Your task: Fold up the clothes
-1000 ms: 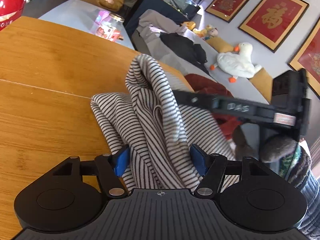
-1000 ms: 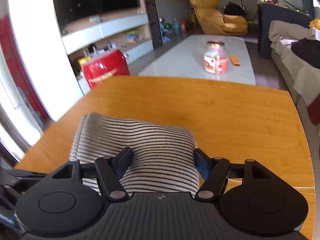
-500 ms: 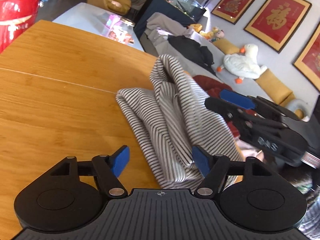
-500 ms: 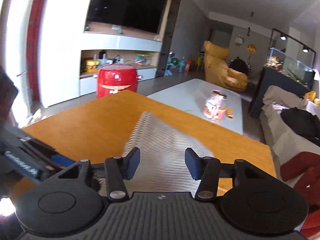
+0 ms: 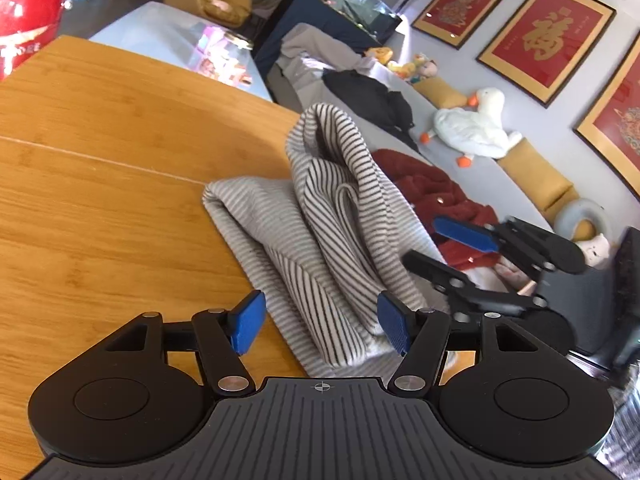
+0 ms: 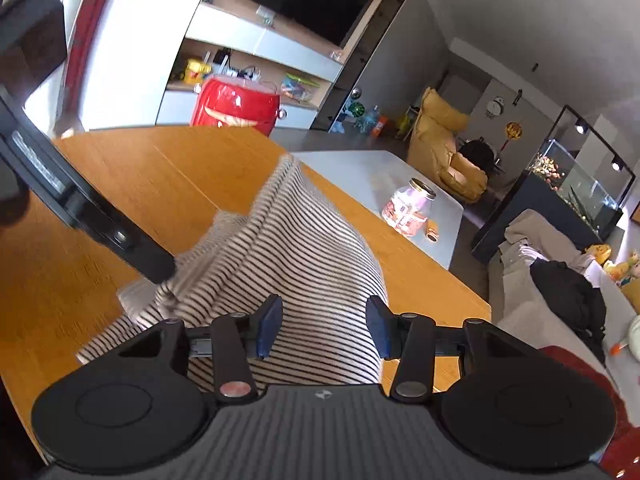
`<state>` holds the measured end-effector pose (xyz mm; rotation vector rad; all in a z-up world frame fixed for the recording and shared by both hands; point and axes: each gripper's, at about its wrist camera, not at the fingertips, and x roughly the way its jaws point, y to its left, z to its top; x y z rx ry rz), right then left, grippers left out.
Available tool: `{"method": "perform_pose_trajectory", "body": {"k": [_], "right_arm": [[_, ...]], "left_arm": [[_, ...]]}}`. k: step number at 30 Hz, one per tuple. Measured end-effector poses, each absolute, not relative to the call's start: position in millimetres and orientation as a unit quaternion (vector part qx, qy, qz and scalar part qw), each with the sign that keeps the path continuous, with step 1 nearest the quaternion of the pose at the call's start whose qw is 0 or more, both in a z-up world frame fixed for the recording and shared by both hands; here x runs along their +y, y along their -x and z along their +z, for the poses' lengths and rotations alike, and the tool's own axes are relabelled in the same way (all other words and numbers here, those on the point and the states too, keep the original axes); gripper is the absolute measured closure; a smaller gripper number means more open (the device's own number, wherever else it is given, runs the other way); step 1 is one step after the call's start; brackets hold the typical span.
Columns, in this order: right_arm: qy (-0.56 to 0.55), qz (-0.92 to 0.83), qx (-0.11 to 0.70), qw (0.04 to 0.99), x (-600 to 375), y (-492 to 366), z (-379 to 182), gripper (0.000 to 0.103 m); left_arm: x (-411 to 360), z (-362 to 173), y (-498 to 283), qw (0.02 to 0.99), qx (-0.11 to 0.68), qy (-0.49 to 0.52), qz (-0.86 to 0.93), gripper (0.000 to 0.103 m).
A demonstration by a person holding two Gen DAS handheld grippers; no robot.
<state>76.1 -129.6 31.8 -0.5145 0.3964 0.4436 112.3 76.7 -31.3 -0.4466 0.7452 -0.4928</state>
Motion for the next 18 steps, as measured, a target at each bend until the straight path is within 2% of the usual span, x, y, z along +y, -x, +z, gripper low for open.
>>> {"method": "perform_pose_trajectory", "body": {"k": [1, 4, 6, 8, 10, 11, 14, 16, 17, 18], "right_arm": [[0.239, 0.218, 0.189, 0.927, -128, -73, 35, 0.04], [0.22, 0.23, 0.186, 0.93, -106, -59, 27, 0.033], [0.249, 0.21, 0.184, 0.927, -92, -56, 10, 0.033], [0.265, 0.181, 0.183, 0.93, -89, -58, -3, 0.039], [0.245, 0.167, 0.185, 0.937, -96, -60, 1, 0.054], [0.236, 0.162, 0.184, 0.94, -100, -60, 5, 0.055], [0.288, 0.133, 0.155, 0.936, -96, -52, 3, 0.056], [0.291, 0.143, 0.167, 0.931, -94, -54, -2, 0.049], [0.287, 0.15, 0.176, 0.93, -93, -55, -5, 0.048], [0.285, 0.151, 0.18, 0.929, -93, -58, -7, 0.047]], "left_arm": [[80, -31, -114, 0.881, 0.356, 0.216, -0.223, 0.037], [93, -32, -119, 0.883, 0.356, 0.244, -0.186, 0.037], [100, -34, -121, 0.878, 0.359, 0.262, -0.179, 0.037], [99, -34, -121, 0.875, 0.362, 0.264, -0.185, 0.037], [94, -33, -120, 0.873, 0.362, 0.261, -0.197, 0.037], [91, -33, -119, 0.872, 0.363, 0.259, -0.203, 0.038], [84, -39, -123, 0.861, 0.371, 0.269, -0.222, 0.041], [77, -42, -126, 0.855, 0.377, 0.27, -0.231, 0.043], [73, -44, -127, 0.856, 0.381, 0.264, -0.228, 0.049], [70, -45, -128, 0.858, 0.383, 0.258, -0.225, 0.049]]}}
